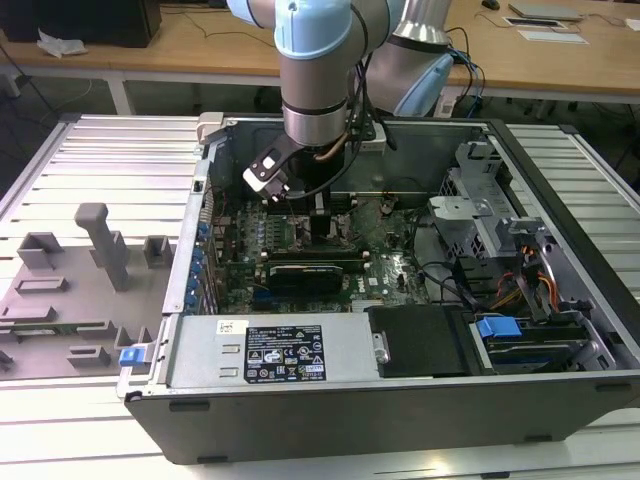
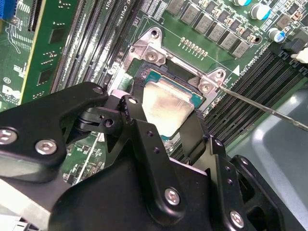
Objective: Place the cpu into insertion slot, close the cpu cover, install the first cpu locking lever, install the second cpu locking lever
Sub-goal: 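Place the cpu into insertion slot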
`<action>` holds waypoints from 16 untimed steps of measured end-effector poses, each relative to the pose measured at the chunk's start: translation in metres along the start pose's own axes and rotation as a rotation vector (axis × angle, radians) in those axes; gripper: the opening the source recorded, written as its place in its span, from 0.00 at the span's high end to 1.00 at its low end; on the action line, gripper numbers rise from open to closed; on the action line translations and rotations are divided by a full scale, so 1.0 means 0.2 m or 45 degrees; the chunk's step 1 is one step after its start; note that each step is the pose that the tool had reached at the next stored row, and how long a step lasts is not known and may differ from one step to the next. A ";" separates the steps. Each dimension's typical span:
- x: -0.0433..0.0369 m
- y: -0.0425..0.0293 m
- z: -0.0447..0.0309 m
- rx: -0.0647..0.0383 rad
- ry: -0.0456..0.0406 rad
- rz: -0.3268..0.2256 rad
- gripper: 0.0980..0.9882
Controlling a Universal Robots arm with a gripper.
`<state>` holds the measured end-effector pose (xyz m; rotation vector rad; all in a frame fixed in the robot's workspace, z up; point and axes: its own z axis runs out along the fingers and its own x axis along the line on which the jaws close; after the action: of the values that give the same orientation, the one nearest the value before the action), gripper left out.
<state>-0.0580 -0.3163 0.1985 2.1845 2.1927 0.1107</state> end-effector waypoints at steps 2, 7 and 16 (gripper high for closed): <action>0.000 0.000 0.000 0.000 0.000 0.000 0.50; 0.000 0.000 -0.001 0.000 0.000 0.000 0.42; 0.001 0.002 -0.021 0.000 -0.048 -0.004 0.42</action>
<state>-0.0580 -0.3162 0.2027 2.1649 2.1763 0.0685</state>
